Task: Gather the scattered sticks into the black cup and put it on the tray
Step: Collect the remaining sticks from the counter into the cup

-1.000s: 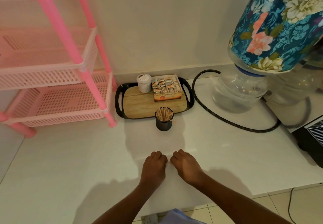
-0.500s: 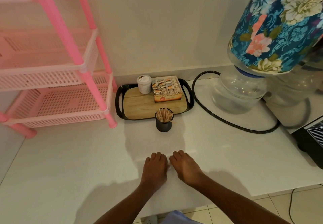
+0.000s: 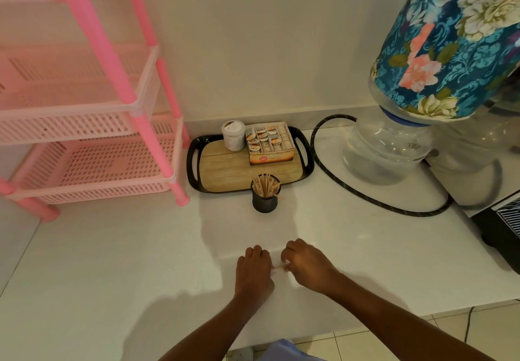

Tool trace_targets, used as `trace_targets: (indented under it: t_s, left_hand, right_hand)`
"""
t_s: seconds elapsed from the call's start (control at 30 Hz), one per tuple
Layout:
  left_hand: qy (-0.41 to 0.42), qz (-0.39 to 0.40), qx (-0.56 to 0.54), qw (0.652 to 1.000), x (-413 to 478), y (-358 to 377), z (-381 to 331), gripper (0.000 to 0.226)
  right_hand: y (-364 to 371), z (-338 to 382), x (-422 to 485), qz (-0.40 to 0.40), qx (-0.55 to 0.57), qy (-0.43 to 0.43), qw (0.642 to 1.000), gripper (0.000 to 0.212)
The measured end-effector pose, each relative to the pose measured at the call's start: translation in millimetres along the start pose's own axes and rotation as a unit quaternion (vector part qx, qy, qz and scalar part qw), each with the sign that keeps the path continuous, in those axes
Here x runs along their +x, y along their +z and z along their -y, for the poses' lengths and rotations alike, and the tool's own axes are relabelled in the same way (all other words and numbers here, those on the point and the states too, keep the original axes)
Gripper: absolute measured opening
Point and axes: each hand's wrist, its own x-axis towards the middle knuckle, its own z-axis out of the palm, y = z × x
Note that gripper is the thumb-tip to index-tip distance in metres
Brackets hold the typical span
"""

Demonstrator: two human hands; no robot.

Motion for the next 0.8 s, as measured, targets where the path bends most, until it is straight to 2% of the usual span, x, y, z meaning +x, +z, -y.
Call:
trace_targets:
  t_s: [0.07, 0.33, 0.63, 0.8]
  left_hand:
    - [0.011, 0.0, 0.007, 1.0, -2, 2, 0, 0.023]
    - [0.065, -0.028, -0.004, 0.997, -12, 0, 2, 0.017]
    - [0.106, -0.041, -0.008, 0.993, -14, -4, 4, 0.012]
    - [0.071, -0.056, -0.059, 0.994, -5, -18, 9, 0.019]
  right_hand:
    - [-2, 0, 0, 0.015, -0.013, 0.0, 1.0, 0.012]
    - [-4, 5, 3, 0.088, -0.074, -0.005, 0.993, 0.019]
    - [-12, 7, 7, 0.08, -0.05, -0.019, 0.995, 0.023]
    - [-17, 3, 5, 0.052, 0.019, -0.004, 0.998, 0.023]
